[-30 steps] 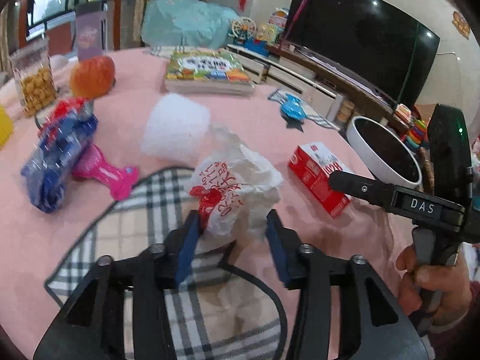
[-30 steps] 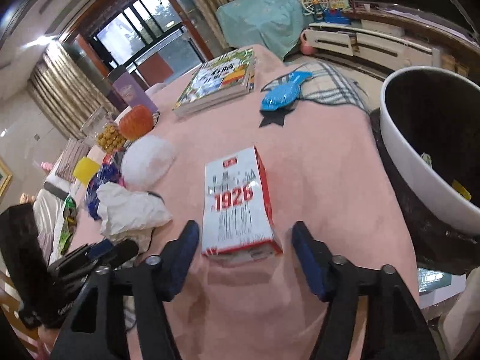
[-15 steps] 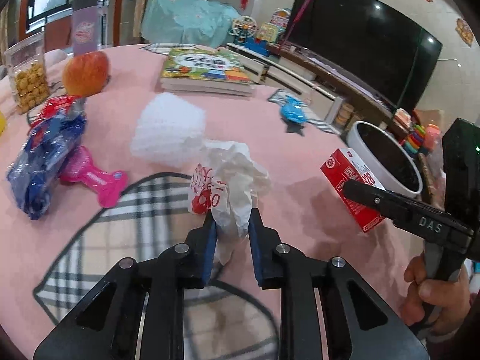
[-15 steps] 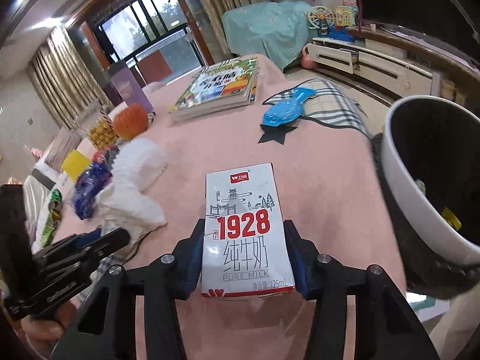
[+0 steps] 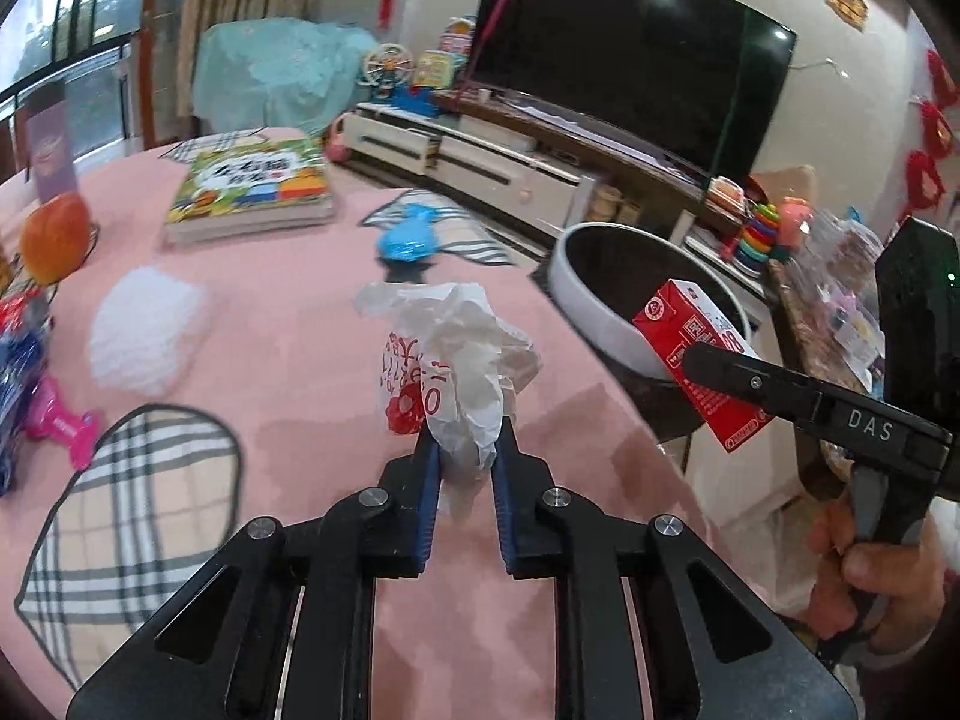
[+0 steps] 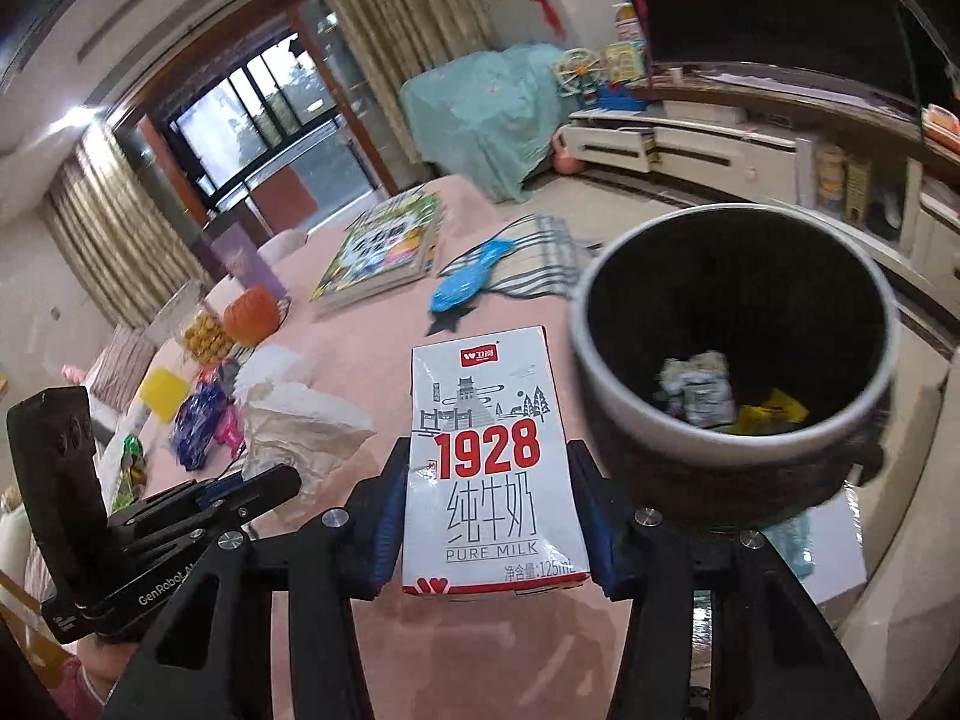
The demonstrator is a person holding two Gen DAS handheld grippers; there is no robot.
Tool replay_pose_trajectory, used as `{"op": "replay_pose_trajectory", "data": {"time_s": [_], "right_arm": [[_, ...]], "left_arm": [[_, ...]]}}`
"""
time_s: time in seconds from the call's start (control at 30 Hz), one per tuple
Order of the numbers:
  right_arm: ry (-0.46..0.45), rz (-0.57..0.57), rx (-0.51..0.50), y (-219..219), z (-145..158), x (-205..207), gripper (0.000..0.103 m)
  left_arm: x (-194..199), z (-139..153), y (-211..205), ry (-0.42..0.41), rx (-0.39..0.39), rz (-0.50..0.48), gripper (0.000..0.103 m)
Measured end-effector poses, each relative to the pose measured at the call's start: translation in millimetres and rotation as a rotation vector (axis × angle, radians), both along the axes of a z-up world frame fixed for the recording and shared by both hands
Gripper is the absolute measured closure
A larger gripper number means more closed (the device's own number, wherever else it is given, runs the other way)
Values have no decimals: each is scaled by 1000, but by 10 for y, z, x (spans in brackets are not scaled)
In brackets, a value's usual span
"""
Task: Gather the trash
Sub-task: 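Carry the milk carton and plastic bag over the bin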
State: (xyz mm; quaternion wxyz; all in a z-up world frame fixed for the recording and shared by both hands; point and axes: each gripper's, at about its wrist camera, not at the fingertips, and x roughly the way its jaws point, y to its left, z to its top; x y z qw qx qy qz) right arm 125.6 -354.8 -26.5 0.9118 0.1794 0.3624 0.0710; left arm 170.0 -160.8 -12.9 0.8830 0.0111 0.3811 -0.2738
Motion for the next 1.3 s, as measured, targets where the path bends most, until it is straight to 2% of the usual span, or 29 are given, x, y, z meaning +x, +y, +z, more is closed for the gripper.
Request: {"op": "replay_pose_trajectory", "data": {"time_s": [0.53,0.9,1.3], "right_arm": [[-39,-121,39,-661,90,-173,53],[-37,-156,47,-927,83,-88,53],[-36,-199,97,-1216,53,15,53]], "left_arm": [[-24,145,-708,-26,18,-115,88],[65,276,-1056,-46,34,-149,88],[206,244,-1388,-32,59,-168,88]]}}
